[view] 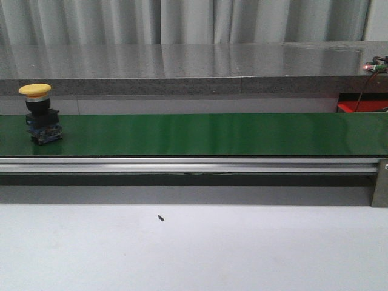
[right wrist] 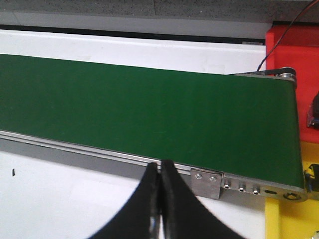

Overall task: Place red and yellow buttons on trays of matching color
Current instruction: 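Set the red button on the belt and open the left gripper, then move the right gripper above the yellow button riding the belt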

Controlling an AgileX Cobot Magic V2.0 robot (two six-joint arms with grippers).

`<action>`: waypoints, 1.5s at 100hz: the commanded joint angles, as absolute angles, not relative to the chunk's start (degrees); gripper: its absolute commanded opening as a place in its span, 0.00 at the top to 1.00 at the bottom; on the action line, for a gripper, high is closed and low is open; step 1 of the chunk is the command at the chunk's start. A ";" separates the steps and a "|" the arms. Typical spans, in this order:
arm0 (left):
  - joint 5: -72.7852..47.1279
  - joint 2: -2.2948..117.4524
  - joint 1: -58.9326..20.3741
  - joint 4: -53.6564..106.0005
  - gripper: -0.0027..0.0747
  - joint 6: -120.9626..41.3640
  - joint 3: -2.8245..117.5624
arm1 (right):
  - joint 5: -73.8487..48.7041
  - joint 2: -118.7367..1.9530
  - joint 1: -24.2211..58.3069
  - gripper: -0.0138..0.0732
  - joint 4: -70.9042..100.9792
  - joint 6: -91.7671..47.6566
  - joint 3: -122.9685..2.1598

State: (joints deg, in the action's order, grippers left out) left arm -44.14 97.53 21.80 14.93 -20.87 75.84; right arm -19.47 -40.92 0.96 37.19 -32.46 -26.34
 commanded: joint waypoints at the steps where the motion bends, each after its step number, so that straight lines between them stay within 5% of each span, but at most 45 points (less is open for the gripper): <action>1: -42.81 96.01 21.36 15.87 0.68 -21.51 77.35 | -16.88 -40.59 0.91 0.97 38.56 -32.70 -27.93; 24: -43.92 96.83 21.36 17.44 0.27 -21.79 77.48 | -16.88 -40.59 0.91 0.97 38.56 -32.70 -27.93; 36: -44.36 96.13 21.36 18.72 0.22 -21.81 77.57 | -16.88 -40.59 0.91 0.97 38.56 -32.70 -27.93; 78: -46.98 84.73 21.36 24.11 0.43 -23.60 73.10 | -15.19 -40.59 0.91 0.97 40.03 -32.70 -27.93; 105: -44.15 71.73 21.33 24.50 0.99 -24.83 64.45 | -21.77 -41.61 4.37 0.97 39.88 -34.04 -31.53; 150: -42.97 58.78 15.94 30.52 0.99 -28.55 53.65 | -27.43 -54.27 11.97 0.97 39.16 -35.46 -42.61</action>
State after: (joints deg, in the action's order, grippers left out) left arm -46.45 61.36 18.60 27.24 -27.57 54.10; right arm -28.63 -52.65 10.92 38.33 -34.84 -39.46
